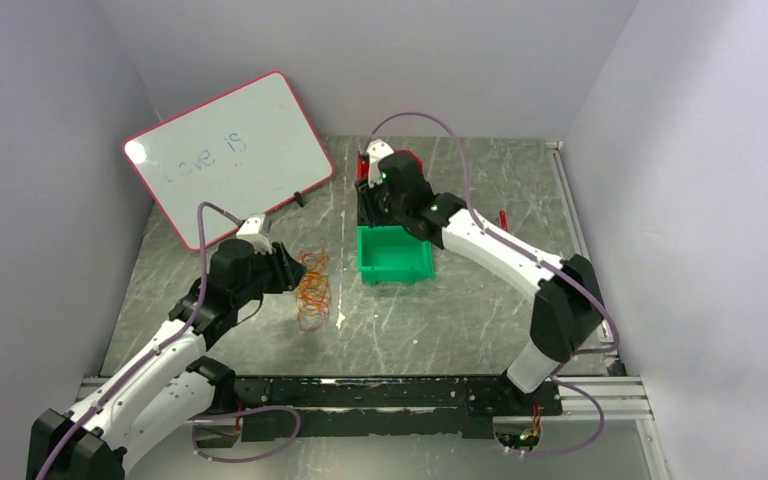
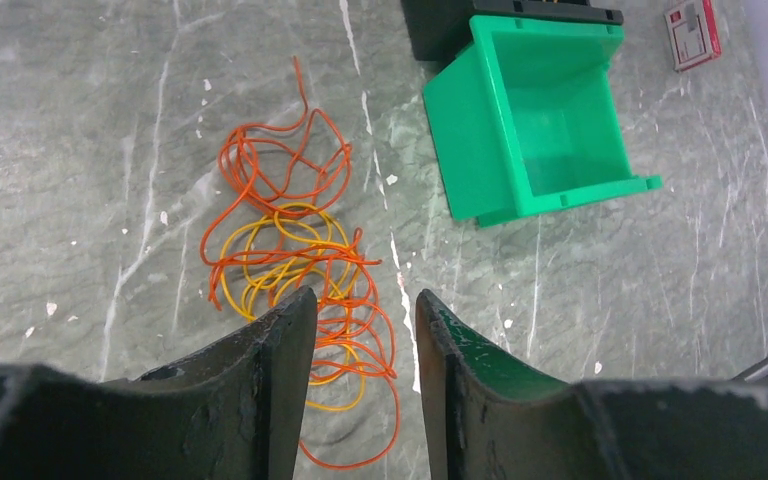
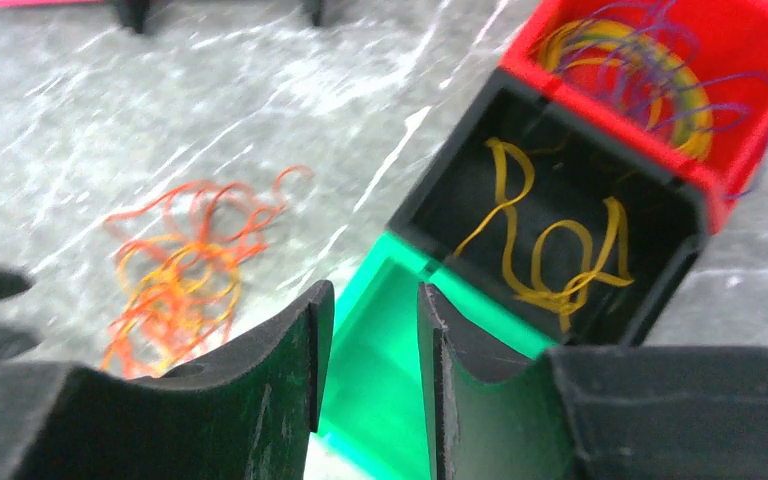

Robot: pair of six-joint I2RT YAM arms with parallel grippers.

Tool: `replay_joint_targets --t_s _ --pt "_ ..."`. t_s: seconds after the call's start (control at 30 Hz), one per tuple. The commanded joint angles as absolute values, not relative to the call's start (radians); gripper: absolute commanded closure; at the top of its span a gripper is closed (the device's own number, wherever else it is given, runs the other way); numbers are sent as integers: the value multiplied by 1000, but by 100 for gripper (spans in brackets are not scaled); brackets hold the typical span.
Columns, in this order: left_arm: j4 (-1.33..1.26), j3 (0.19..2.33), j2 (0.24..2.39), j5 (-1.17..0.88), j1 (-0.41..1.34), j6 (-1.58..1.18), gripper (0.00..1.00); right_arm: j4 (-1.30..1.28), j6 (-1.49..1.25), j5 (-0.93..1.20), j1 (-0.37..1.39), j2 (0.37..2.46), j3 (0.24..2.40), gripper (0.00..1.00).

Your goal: Untangle the cables

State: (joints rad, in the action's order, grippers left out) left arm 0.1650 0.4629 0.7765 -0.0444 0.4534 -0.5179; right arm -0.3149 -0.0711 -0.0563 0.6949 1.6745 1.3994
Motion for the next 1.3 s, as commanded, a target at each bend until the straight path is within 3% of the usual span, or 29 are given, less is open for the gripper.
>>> replay_joint_targets --t_s 0.0,0.33,0.6,1.0,1.13,1.27 --pt "199 498 771 12 457 -567 53 -235 -207 -15 747 1579 1274 60" --pt "202 471 835 78 454 -588 48 -43 -437 68 827 1487 1036 60" --pt "220 577 1065 191 441 -553 51 -68 -400 73 836 1434 1014 60" --pt "97 604 1274 205 395 -502 51 -102 -374 83 839 1353 959 59" --pt "5 585 1296 153 373 -478 56 -108 -371 88 838 1333 950 59" --pt "-11 595 1298 157 366 -459 72 -105 -369 87 838 1319 943 59"
